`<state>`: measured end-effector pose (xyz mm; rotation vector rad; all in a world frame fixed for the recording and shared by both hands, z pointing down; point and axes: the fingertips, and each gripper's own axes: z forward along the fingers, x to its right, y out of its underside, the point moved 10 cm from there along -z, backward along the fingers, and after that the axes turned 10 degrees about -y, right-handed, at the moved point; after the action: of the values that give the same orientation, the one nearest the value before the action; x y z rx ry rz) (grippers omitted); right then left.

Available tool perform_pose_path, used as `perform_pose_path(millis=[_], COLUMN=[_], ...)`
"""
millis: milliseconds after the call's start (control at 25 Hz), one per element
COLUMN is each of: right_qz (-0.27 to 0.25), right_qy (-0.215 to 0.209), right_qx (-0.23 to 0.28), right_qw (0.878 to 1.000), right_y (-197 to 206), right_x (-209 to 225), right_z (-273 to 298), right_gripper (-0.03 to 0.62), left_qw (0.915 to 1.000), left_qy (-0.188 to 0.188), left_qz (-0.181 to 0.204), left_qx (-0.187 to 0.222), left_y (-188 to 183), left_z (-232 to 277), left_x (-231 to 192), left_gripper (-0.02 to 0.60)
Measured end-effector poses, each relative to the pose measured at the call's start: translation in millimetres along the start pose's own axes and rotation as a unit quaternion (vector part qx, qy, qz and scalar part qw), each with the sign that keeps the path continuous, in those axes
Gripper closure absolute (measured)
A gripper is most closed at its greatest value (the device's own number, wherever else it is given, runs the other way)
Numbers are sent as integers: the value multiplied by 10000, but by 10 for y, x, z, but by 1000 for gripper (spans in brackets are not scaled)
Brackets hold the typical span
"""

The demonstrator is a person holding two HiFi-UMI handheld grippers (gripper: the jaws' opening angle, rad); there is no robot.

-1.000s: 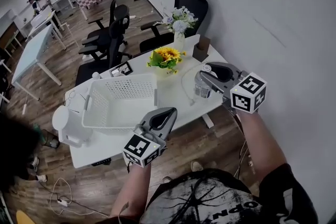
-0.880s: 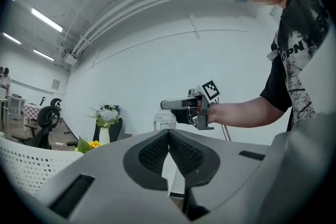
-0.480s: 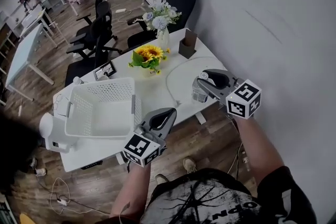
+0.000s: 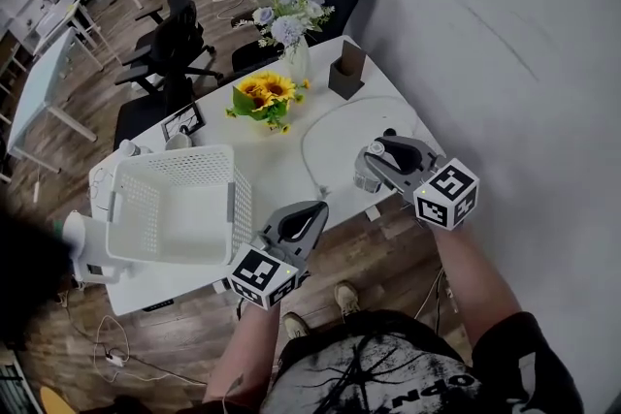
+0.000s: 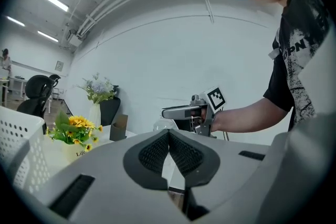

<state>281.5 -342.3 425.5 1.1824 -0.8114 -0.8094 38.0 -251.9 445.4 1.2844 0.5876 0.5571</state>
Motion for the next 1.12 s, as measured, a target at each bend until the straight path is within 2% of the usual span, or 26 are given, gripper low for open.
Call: perform_pose_path(millis=[480, 1120], right_qz=[57, -146], right_qy=[-73, -277], right_qx=[-361, -242], right_qw=[9993, 9992], right_y=[409, 515], right_x=[295, 267], right_z=[302, 301], right_gripper=[447, 445], left_qw=[9993, 9984], left_qy=[-112, -17], left_qz=[-207, -290], left_qx=[-276, -480], left_y=[189, 308], left_z=[239, 381], left_x=[-232, -247], left_gripper=[571, 571])
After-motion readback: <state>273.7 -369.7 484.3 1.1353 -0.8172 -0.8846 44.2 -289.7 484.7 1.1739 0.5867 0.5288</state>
